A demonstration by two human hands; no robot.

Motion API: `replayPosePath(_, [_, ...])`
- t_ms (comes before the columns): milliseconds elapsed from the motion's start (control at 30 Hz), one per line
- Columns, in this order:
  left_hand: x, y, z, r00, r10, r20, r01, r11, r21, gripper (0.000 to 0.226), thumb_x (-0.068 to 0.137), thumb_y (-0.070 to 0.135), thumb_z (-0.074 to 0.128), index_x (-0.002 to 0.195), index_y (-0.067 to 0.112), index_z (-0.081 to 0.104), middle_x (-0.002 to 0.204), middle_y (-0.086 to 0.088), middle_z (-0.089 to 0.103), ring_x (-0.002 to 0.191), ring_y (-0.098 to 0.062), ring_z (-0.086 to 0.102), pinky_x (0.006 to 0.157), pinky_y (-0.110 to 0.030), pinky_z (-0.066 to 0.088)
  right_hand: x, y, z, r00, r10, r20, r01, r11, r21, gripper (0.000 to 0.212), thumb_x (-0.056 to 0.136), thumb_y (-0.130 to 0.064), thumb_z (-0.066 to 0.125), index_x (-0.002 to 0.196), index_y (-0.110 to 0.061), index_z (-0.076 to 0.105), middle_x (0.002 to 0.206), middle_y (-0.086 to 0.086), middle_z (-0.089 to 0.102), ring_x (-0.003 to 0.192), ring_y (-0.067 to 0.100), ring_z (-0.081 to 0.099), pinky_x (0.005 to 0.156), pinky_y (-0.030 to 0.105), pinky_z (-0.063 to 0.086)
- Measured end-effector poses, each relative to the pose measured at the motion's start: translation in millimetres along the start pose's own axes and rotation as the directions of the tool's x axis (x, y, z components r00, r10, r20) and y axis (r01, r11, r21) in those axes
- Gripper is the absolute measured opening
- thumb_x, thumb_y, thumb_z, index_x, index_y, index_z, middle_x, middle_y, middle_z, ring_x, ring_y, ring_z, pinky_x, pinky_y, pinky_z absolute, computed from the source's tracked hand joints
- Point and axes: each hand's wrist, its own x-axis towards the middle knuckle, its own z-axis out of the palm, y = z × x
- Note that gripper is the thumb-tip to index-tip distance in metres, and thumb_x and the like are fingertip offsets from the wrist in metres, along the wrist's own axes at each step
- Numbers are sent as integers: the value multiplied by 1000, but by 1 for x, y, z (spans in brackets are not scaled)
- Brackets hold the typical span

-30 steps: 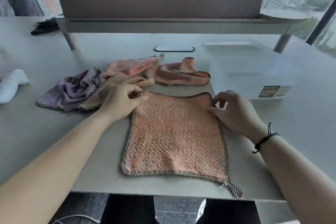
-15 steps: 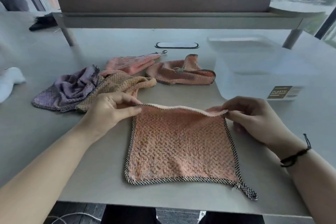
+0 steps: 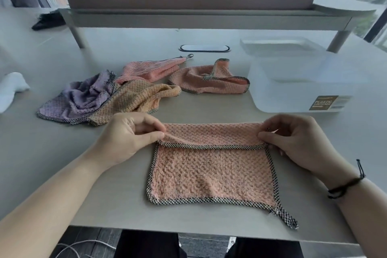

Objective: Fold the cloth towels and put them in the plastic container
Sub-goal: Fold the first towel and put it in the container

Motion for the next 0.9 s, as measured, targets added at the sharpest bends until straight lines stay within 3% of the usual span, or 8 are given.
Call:
replayPosePath(100, [2,-2,2,999,-15,-40,15,1000,-7,15,75,-7,77,86,2,74,84,-10,77,78,-25,73,79,-31,60,0,-1,1,1000,-8,-27,10,998,57,13,80,-2,78,82,-13,72,59,2,67,40,8,51,42,18,41])
replayPosePath(233, [4,-3,4,998,-26,-61,26,1000,0,17,77,-9,75,81,7,75,78,-13,75,68,-26,69,63,-29,61,0,-2,2,999,-7,-45,11,997,77,14,79,-2,78,82,-15,72,67,7,68,42,7,53,43,16,42])
replayPosePath(400, [6,-8,4,997,-49,-62,54,996,77,22,81,-5,76,80,17,76,77,-6,76,62,-16,66,53,-21,53,1,5,1,998,-69,8,69,986,-149,17,76,-13,82,77,-28,73,67,-4,66,53,6,52,56,17,42])
replayPosePath(533, [4,-10,6,996,-20,-84,34,985,170,26,82,-1,76,84,24,76,79,2,75,66,-9,66,66,-18,54,0,5,4,995,-99,27,103,954,-282,17,75,-19,83,76,-32,73,66,-9,65,55,6,53,56,14,42])
replayPosePath(700, [-2,-6,6,992,128,4,-118,904,411,28,80,1,77,82,29,76,90,10,72,60,-10,59,60,-15,46,-3,3,7,988,-156,-23,137,922,-362,20,75,-21,83,74,-36,71,75,-9,60,67,11,57,60,13,42])
replayPosePath(767, [-4,2,8,979,202,12,-186,875,448,22,81,4,78,85,26,78,99,10,71,76,-6,64,73,-19,51,-6,-1,7,980,-187,-65,152,920,-360,18,75,-24,83,74,-38,72,81,-10,57,68,14,55,61,13,41])
replayPosePath(833, [-8,12,8,957,288,45,-275,841,465,12,83,17,76,94,20,78,102,6,69,96,-9,65,90,-32,51,-15,-8,5,969,-234,-76,197,921,-335,11,75,-33,81,75,-39,73,83,-10,55,66,17,52,61,19,40])
replayPosePath(900, [-18,25,8,942,303,145,-336,846,414,21,82,29,73,99,18,77,100,5,68,100,-13,63,91,-31,48,-31,-19,2,953,-295,65,300,903,-307,12,75,-51,78,81,-41,74,89,-13,58,76,14,57,66,24,43])
